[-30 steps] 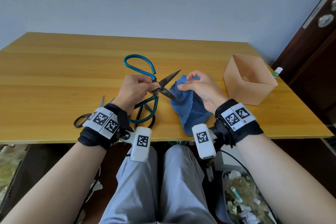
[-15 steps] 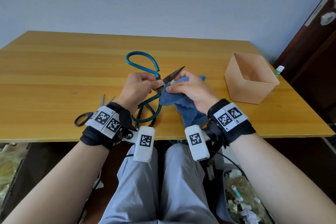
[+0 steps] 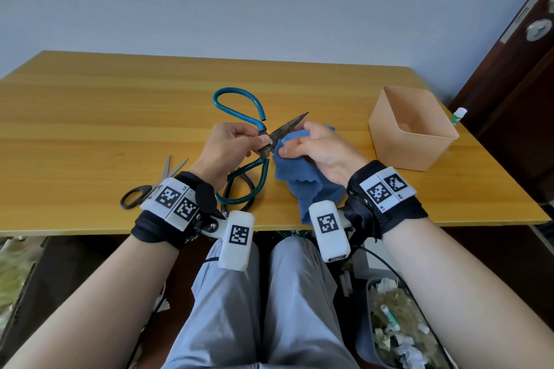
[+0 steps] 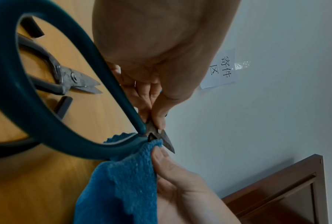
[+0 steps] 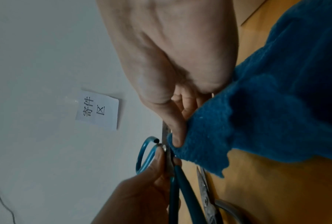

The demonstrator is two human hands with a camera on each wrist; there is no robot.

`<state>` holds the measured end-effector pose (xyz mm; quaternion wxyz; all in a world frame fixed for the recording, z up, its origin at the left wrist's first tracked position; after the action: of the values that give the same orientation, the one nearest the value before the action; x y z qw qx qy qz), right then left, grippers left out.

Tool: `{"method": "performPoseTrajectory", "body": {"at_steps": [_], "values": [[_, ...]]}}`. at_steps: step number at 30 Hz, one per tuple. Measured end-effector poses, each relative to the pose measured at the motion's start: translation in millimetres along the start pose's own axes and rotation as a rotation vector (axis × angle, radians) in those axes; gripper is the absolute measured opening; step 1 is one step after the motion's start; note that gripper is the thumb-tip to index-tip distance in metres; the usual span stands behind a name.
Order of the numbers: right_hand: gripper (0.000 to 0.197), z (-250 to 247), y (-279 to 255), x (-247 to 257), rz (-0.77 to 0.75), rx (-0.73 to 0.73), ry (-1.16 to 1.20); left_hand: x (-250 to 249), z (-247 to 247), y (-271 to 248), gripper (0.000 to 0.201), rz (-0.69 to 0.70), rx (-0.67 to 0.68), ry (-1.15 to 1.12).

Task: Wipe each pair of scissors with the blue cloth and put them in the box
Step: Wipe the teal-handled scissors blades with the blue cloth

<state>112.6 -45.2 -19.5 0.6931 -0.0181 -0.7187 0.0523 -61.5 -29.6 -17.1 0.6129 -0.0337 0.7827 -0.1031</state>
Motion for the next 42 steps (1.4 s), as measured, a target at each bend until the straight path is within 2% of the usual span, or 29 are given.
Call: {"method": "performPoseTrajectory", "body": {"at_steps": [3,7,10,12,15,19,23,25,29,35,42], "values": [[0.048,4.2,0.5,-1.7,-0.009,-0.034,-0.009,-1.4,-0.5,0.8,0.020,-0.008,-0.004,-0.001],[0.038,1.2,2.7,-3.1,-0.011,-0.033,0.047,-2.8,-4.2,-1.0,0.015,-0.006,0.006,0.020],[0.029,-8.9,3.2,-3.3,-0.060,-0.152,0.072,-0.7,-9.8,-1.3,0.019,-0.019,-0.007,-0.004],[0.030,-15.8,1.5,-2.3,-0.093,-0.221,0.141,-0.3,-14.5,-2.2,0.021,-0.023,-0.018,-0.018],[0.037,-13.9,0.7,-2.5,-0.098,-0.157,0.198,-0.9,-18.2,-3.7,0.018,-0.019,-0.016,-0.009],[0.038,4.4,-0.9,-5.1,-0.087,-0.031,0.097,-4.1,-11.9,-4.0,0.013,-0.016,-0.006,0.005],[0.039,7.9,1.0,-3.2,-0.093,-0.027,0.075,-7.8,-8.7,-3.9,0.012,-0.007,-0.019,0.016],[0.031,4.3,1.0,-0.2,-0.093,-0.005,0.051,-8.4,-9.9,-3.7,0.012,-0.003,-0.023,0.019],[0.035,5.8,-2.5,1.9,-0.107,0.025,0.034,-6.2,-9.3,-4.0,0.015,-0.001,-0.020,0.021],[0.043,3.5,-2.1,-3.9,-0.096,-0.073,0.033,-8.2,-7.8,-5.6,0.013,0.005,-0.006,0.022],[0.051,3.2,2.7,-4.6,-0.102,0.007,-0.057,-5.1,-7.0,-3.9,0.014,-0.023,-0.016,0.017]]}}
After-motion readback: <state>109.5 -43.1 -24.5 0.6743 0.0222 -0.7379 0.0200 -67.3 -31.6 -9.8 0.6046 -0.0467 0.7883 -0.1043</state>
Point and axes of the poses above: each hand's wrist, its own y-axis towards the middle knuckle, its own z-axis out of the palm, x = y × z, the point moved 3 cm from there along y, towards the middle knuckle, and after that the axes turned 10 degrees about -z, right-handed, at the moved point
